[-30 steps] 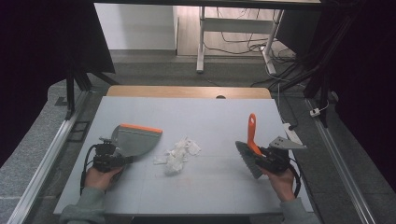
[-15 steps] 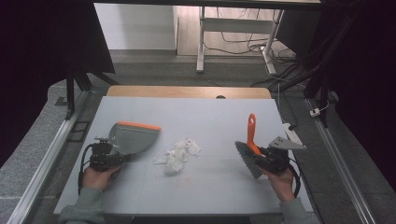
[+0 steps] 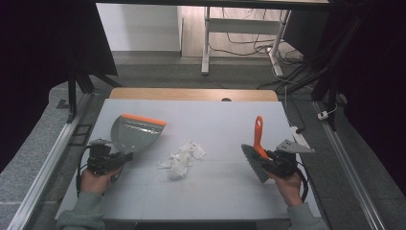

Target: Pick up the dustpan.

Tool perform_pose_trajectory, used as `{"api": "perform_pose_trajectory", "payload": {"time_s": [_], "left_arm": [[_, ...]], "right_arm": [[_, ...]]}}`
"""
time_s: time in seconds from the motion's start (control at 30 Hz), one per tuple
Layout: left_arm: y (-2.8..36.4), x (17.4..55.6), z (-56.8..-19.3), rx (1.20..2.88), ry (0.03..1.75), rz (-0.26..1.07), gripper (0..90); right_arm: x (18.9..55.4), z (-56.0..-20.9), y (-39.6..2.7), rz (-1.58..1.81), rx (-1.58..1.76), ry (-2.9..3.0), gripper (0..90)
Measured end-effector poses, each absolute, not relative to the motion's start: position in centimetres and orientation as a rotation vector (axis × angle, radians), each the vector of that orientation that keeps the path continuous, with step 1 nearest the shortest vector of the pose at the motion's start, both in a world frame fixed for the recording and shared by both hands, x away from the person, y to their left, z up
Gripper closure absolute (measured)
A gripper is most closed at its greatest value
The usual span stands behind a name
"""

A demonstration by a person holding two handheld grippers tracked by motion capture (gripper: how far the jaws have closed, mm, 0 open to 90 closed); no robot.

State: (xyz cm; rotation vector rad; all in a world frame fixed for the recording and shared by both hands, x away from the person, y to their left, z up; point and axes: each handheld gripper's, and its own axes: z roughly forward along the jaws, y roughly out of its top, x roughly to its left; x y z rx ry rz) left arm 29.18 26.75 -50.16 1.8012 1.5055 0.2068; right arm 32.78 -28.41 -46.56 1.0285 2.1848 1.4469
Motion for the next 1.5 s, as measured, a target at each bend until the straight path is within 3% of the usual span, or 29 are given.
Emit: {"api": "perform_pose_trajectory", "payload": {"time_s": [0.9,1.5], "left_arm": [[26.9,27.8,-48.9,1.795,1.253,0.233,61.9],[26.6,25.7,-46.7,1.955,1.003,0.25,62.0]], "right_arm": [[32.6,-45.8,-27.5,1.501,1.009,2.179,70.1],[32.4,-45.4,-27.1,1.518,0.985,2.179,70.1]]}}
